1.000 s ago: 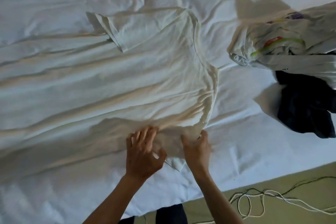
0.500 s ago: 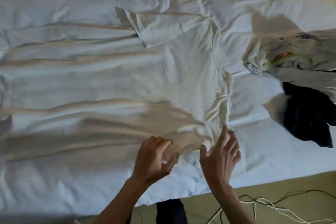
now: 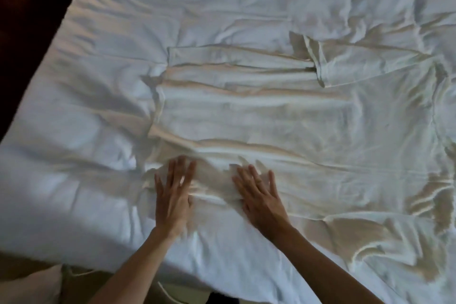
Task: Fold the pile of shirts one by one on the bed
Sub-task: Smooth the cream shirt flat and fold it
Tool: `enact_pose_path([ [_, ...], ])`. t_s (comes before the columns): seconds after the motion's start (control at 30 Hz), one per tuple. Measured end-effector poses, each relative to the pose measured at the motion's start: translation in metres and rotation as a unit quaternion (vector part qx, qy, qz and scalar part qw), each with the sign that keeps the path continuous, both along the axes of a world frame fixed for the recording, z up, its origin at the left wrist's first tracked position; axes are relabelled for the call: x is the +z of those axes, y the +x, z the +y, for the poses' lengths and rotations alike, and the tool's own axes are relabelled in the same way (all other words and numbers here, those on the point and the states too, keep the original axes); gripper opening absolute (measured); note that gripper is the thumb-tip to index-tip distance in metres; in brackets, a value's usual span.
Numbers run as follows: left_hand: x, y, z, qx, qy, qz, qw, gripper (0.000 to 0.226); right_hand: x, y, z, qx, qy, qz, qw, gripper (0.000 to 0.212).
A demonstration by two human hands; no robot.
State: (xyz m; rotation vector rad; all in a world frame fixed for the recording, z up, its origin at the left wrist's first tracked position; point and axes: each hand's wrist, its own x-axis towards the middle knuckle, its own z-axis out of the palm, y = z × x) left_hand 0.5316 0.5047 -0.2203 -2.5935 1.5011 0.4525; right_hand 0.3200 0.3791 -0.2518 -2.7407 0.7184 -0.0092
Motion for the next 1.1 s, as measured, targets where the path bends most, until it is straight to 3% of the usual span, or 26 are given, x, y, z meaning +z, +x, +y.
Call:
enact_pose_path([
  [0.17, -0.001, 0.017, 0.010, -0.010, -0.072, -0.004, 0.997, 0.099, 0.002, 0.008, -0.008, 0.028, -0.032, -0.026, 0.999, 0.052],
  [0.3, 0.012, 0.012, 0.032, -0.037, -0.179, 0.002, 0.983, 0.082, 0.020, 0.000, -0.006, 0.034, 0.011, -0.093, 0.995, 0.046],
  [0.5, -0.006, 0.015, 0.079, -0.045, -0.121, 0.046, 0.991, 0.076, 0.012, -0.012, 0.010, 0.092, 0.046, -0.051, 0.993, 0.046],
  [0.63, 0.010, 0.015, 0.069, -0.024, -0.195, 0.058, 0.979, 0.069, 0.022, -0.002, 0.006, 0.056, 0.072, -0.074, 0.993, 0.046],
  [0.73, 0.013, 0.016, 0.078, -0.041, -0.251, 0.057, 0.965, 0.062, 0.025, -0.006, 0.008, 0.093, 0.065, -0.076, 0.991, 0.045],
  [0.93, 0.012, 0.015, 0.091, -0.074, -0.239, 0.067, 0.966, 0.060, 0.016, -0.021, 0.012, 0.156, 0.061, -0.052, 0.984, 0.047],
  [1.1, 0.015, 0.033, 0.016, -0.074, -0.297, 0.043, 0.951, 0.039, 0.016, 0.012, -0.034, 0.154, 0.077, -0.115, 0.978, 0.054],
])
